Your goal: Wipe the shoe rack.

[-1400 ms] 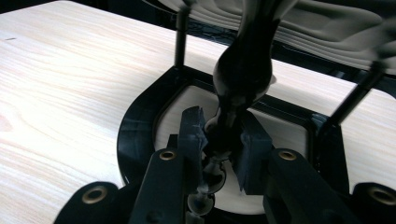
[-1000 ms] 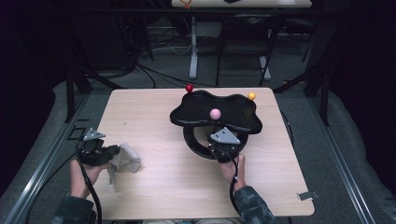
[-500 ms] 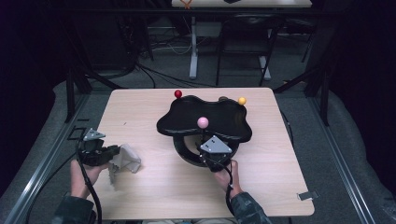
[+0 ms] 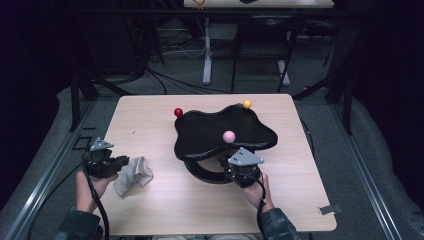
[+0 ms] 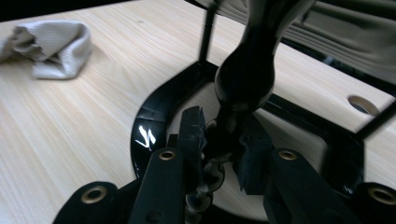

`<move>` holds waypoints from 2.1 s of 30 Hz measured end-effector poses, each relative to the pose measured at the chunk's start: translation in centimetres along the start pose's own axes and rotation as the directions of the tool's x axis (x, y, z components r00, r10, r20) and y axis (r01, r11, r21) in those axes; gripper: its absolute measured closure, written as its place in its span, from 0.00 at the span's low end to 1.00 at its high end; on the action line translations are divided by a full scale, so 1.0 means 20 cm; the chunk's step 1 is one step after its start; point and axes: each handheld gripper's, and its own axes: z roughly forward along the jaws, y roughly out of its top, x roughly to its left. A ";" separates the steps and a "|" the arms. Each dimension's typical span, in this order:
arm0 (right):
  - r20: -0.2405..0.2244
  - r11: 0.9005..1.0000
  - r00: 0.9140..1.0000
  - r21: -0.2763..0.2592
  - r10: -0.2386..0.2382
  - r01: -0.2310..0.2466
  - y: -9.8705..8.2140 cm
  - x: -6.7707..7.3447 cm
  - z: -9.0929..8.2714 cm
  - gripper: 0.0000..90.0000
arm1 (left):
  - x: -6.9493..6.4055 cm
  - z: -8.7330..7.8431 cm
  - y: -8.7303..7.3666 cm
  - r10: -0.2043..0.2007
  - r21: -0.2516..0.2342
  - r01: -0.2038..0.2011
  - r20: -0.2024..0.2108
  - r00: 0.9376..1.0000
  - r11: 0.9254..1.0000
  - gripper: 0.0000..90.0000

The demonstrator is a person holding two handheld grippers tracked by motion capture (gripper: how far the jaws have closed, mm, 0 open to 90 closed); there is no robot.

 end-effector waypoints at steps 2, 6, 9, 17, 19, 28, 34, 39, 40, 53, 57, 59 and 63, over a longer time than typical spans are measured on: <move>0.005 1.000 1.000 0.016 0.011 -0.011 0.00 -0.03 -0.01 0.83 | 0.00 0.02 0.00 -0.003 0.009 0.003 0.003 1.000 1.000 0.86; 0.028 0.999 0.999 0.019 0.027 -0.028 -0.01 -0.06 -0.01 0.83 | 0.01 0.10 0.00 -0.005 0.071 0.005 -0.005 1.000 0.997 0.67; 0.046 0.999 0.998 0.026 0.038 -0.039 -0.01 -0.08 -0.02 0.83 | 0.01 0.16 0.00 -0.002 0.123 0.004 -0.015 1.000 0.992 0.49; 0.096 0.996 0.992 0.025 0.081 -0.084 -0.02 -0.15 -0.02 0.82 | 0.04 0.31 -0.03 0.004 0.258 0.002 -0.023 1.000 0.966 0.36; 0.107 0.996 0.990 0.024 0.087 -0.090 -0.02 -0.16 -0.01 0.82 | 0.04 0.33 -0.03 0.015 0.283 -0.009 -0.019 1.000 0.959 0.38; 0.083 0.997 0.994 0.036 0.071 -0.074 -0.01 -0.21 0.02 0.83 | 0.07 0.40 -0.05 -0.017 0.349 0.009 0.020 1.000 0.937 0.57; 0.046 0.998 0.997 0.031 0.058 -0.059 -0.01 -0.24 0.04 0.83 | 0.07 0.40 -0.05 -0.014 0.337 -0.011 0.071 0.997 0.941 0.81; 0.026 0.998 0.998 0.022 0.051 -0.051 0.00 -0.25 0.07 0.83 | 0.05 0.37 -0.04 0.012 0.299 -0.028 0.053 0.999 0.954 0.90; 0.016 0.999 0.999 0.018 0.050 -0.050 0.00 -0.26 0.07 0.83 | 0.05 0.36 -0.03 0.019 0.288 -0.033 0.053 0.998 0.957 0.91; 0.057 0.995 0.994 0.015 0.097 -0.098 0.02 -0.23 0.02 0.70 | 0.02 0.24 0.06 0.017 0.117 -0.023 0.055 0.998 0.993 0.91; 0.081 0.992 0.989 0.002 0.124 -0.125 0.02 -0.23 -0.01 0.78 | 0.01 0.21 0.11 0.021 0.075 -0.025 0.057 0.998 0.997 0.91; 0.075 0.993 0.990 0.006 0.120 -0.121 0.02 -0.23 -0.01 0.82 | 0.00 0.20 0.13 0.026 0.058 -0.029 0.055 0.998 0.998 0.91; 0.073 0.992 0.989 0.002 0.129 -0.130 0.02 -0.22 -0.01 0.83 | 0.00 0.20 0.18 0.032 0.024 -0.033 0.057 0.998 0.999 0.91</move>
